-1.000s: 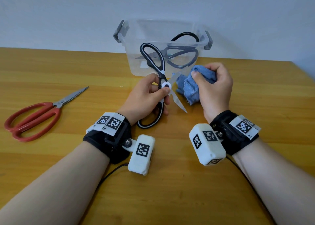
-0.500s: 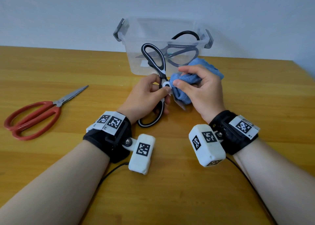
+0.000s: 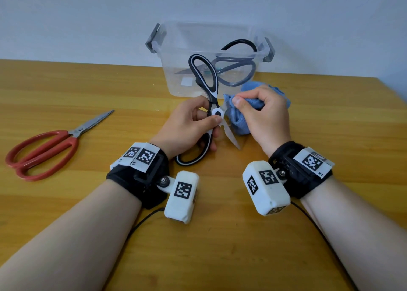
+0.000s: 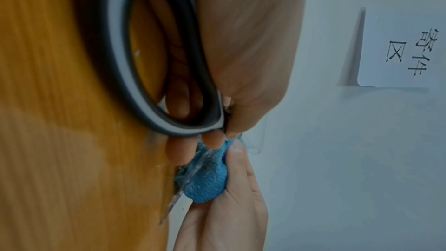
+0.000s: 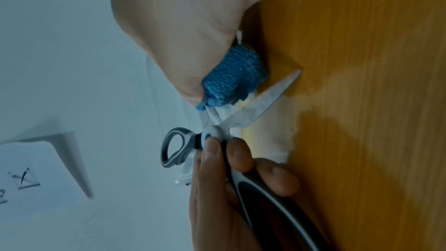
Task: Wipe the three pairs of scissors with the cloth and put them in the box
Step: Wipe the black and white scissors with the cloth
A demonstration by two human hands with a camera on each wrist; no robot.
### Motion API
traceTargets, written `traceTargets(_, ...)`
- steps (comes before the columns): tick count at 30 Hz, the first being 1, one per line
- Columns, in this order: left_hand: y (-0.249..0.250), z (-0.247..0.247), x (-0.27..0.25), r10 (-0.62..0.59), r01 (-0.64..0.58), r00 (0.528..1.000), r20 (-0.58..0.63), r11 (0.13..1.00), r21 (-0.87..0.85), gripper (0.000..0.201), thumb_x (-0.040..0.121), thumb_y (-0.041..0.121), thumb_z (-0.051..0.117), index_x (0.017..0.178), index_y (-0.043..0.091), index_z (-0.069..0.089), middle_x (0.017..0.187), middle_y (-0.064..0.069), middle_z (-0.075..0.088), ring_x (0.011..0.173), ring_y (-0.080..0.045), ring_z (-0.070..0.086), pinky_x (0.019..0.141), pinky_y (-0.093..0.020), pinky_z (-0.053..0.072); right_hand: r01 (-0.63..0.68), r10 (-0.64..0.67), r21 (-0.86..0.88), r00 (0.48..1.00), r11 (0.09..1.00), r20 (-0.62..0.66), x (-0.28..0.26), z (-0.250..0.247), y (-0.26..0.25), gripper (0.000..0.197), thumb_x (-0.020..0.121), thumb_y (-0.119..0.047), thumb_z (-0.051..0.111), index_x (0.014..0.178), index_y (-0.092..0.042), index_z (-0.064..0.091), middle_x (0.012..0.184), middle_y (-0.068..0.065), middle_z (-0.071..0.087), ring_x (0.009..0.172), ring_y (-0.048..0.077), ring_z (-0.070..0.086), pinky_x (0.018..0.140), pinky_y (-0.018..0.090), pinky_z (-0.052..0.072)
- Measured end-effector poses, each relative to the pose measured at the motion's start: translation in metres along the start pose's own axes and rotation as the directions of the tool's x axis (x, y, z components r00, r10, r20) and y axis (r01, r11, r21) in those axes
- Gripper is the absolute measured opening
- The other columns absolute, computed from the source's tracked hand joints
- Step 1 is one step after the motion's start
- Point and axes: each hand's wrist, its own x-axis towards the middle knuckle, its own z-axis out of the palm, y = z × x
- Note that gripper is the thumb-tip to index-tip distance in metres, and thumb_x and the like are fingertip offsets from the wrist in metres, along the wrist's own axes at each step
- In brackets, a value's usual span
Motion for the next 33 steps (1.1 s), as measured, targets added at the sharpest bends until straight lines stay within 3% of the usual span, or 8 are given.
traceTargets(4,0.001,0.002,0.000,0.006,-0.006,1.000,-0.020,1.000,-0.029,0.017,0.103,0.010,0.058,0.091,0.012,0.046,0.068,-0.009,0.068,0.049,-0.033,0.067,0.055,-0.038,0.050,-0.133,0.150,0.104,0.972,0.986,-0.179,0.005,-0.004,0.007,0.003,0.090,-0.017,0.072,0.090,-0.017,0.069,0.091,-0.015,0.067,0.085,-0.006,0.062,0.085,0.024,0.054)
traceTargets(7,-0.001,0.002,0.002,0.000,-0.001,0.999,-0.054,1.000,-0.024,0.014,0.104,0.010,0.056,0.097,0.006,0.045,0.067,-0.006,0.068,0.049,-0.030,0.068,0.052,-0.039,0.047,-0.093,0.132,0.170,0.963,0.981,-0.235,0.006,-0.003,0.005,0.007,0.087,-0.015,0.072,0.093,-0.017,0.071,0.101,-0.004,0.068,0.094,0.004,0.064,0.088,0.032,0.056)
traceTargets(12,-0.003,0.001,0.004,-0.003,0.002,0.997,-0.082,1.000,-0.014,0.015,0.105,0.011,0.055,0.096,0.010,0.044,0.066,-0.005,0.069,0.051,-0.028,0.069,0.049,-0.034,0.045,0.042,0.021,0.360,0.986,0.932,-0.168,0.001,-0.002,-0.006,0.038,0.080,0.011,0.058,0.107,-0.012,0.071,0.117,0.010,0.052,0.100,0.003,0.063,0.083,0.017,0.051)
traceTargets(15,-0.004,0.002,0.005,-0.002,0.002,0.996,-0.085,1.000,-0.009,0.013,0.105,0.012,0.055,0.096,0.012,0.046,0.067,-0.005,0.069,0.052,-0.029,0.070,0.050,-0.036,0.046,0.095,-0.065,0.474,0.995,0.875,-0.079,-0.002,0.001,-0.009,0.048,0.077,0.018,0.056,0.112,-0.013,0.069,0.123,0.017,0.055,0.112,0.019,0.064,0.091,0.032,0.055)
traceTargets(17,-0.005,0.002,0.005,-0.004,0.004,0.997,-0.078,1.000,-0.005,0.011,0.106,0.012,0.054,0.098,0.010,0.047,0.068,-0.006,0.070,0.053,-0.030,0.070,0.051,-0.036,0.046,0.113,-0.119,0.426,0.993,0.898,-0.013,-0.003,0.001,-0.007,0.048,0.079,0.017,0.061,0.111,-0.017,0.071,0.117,0.012,0.065,0.113,0.024,0.065,0.096,0.040,0.055)
traceTargets(20,-0.004,0.002,0.005,0.001,-0.001,0.998,-0.068,1.000,0.002,0.008,0.106,0.011,0.053,0.102,0.005,0.049,0.068,-0.007,0.070,0.053,-0.029,0.070,0.051,-0.035,0.047,0.161,-0.179,0.216,0.981,0.963,0.069,-0.003,0.000,-0.003,0.039,0.081,0.011,0.067,0.106,-0.018,0.075,0.109,-0.002,0.071,0.109,0.012,0.066,0.097,0.028,0.052)
traceTargets(29,-0.004,0.000,0.005,-0.016,0.015,0.995,-0.097,1.000,-0.012,0.016,0.105,0.011,0.053,0.110,-0.005,0.052,0.073,-0.014,0.073,0.054,-0.031,0.071,0.048,-0.033,0.048,0.126,-0.147,0.081,0.916,0.989,0.372,-0.006,-0.001,-0.008,0.044,0.084,-0.021,0.080,0.126,-0.018,0.070,0.126,0.000,0.056,0.122,0.006,0.054,0.102,0.015,0.042)
traceTargets(33,-0.002,-0.001,0.004,-0.012,0.012,0.999,-0.042,1.000,-0.002,0.008,0.105,0.012,0.055,0.104,0.003,0.055,0.071,-0.013,0.071,0.051,-0.030,0.070,0.047,-0.032,0.045,0.133,-0.128,0.001,0.956,0.991,0.265,-0.003,-0.001,-0.004,0.035,0.083,-0.016,0.082,0.116,-0.021,0.074,0.112,-0.002,0.059,0.106,0.000,0.058,0.093,0.012,0.045)
